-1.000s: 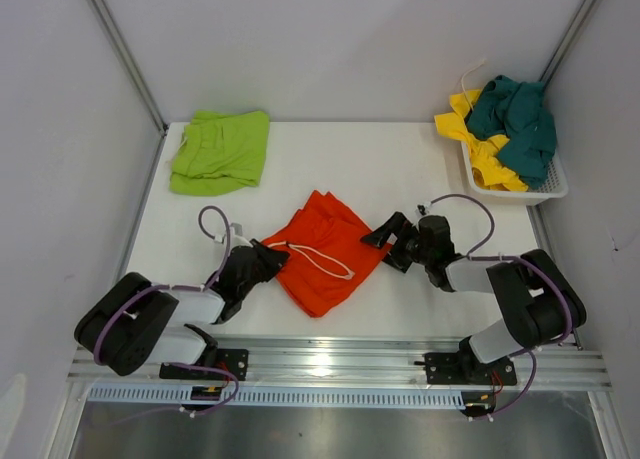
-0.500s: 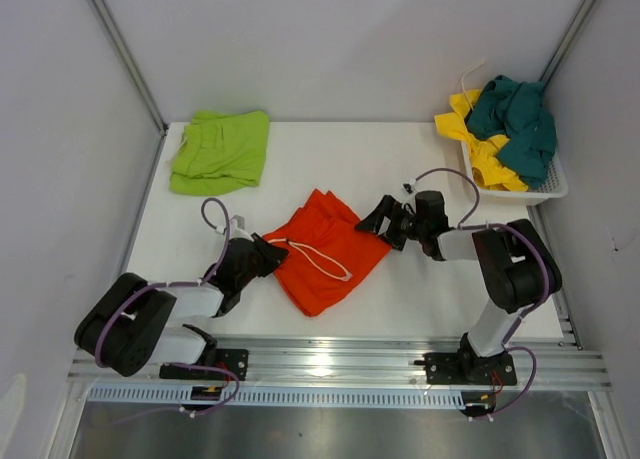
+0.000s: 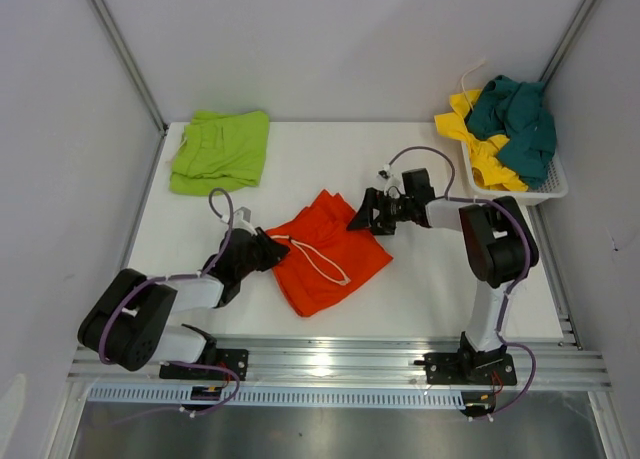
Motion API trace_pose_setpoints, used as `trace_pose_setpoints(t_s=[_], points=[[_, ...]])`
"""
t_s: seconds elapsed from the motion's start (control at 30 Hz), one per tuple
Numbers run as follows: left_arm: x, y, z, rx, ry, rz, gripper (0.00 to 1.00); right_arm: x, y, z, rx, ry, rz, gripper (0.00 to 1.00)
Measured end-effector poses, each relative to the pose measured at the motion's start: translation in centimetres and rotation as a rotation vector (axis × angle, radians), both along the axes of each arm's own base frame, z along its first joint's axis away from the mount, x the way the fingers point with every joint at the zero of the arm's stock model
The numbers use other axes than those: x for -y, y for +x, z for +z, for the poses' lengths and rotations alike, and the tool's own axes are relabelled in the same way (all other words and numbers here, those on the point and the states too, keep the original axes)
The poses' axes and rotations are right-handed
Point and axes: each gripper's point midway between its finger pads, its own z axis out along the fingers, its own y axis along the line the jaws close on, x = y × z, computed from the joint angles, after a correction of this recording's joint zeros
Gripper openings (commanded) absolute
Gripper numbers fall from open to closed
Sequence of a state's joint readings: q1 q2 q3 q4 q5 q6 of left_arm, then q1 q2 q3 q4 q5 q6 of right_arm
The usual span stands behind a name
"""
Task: Fold and stack the shorts
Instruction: Neatly place the folded shorts to the corner
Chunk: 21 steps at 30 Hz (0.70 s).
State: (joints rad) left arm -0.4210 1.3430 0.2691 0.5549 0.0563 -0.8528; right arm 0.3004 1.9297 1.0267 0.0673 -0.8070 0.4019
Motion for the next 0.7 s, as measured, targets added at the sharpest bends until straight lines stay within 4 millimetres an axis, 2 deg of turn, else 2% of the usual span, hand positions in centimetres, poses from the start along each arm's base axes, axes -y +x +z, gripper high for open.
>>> trace_pose_setpoints(t_s=[0.1, 0.27, 0.47, 0.53, 0.57, 0.63, 0.67, 0.7], points=[[0.0, 0.3, 0.3, 0.005, 0.009, -0.016, 0.0, -0.6, 0.0, 0.0, 0.013, 0.002, 0.06, 0.86], [-0.1, 1.0, 0.4, -0.003, 0.021, -0.035, 0.0, -1.4, -0.7, -0.3, 0.027, -0.018, 0.121, 0.75], [0.3, 1.9, 0.6, -0.011, 0.038, -0.058, 0.0, -2.3, -1.5, -0.6, 0.022, -0.037, 0.166, 0.72], [0.5, 2.4, 0.8, -0.011, 0.042, -0.065, 0.0, -2.8, -1.8, -0.7, 0.027, -0.048, 0.178, 0.63], [0.5, 2.6, 0.9, -0.01, 0.044, -0.067, 0.0, -2.9, -1.9, -0.9, 0.026, -0.059, 0.176, 0.53], [0.5, 3.0, 1.0, -0.012, 0.049, -0.068, 0.0, -3.1, -2.0, -1.2, 0.015, -0.075, 0.169, 0.43], [0.5, 3.2, 0.9, -0.015, 0.055, -0.069, 0.0, -3.0, -2.0, -1.5, 0.009, -0.086, 0.163, 0.29], [0.5, 3.4, 0.9, -0.017, 0.059, -0.069, 0.0, -3.1, -2.1, -1.7, 0.003, -0.091, 0.158, 0.25]])
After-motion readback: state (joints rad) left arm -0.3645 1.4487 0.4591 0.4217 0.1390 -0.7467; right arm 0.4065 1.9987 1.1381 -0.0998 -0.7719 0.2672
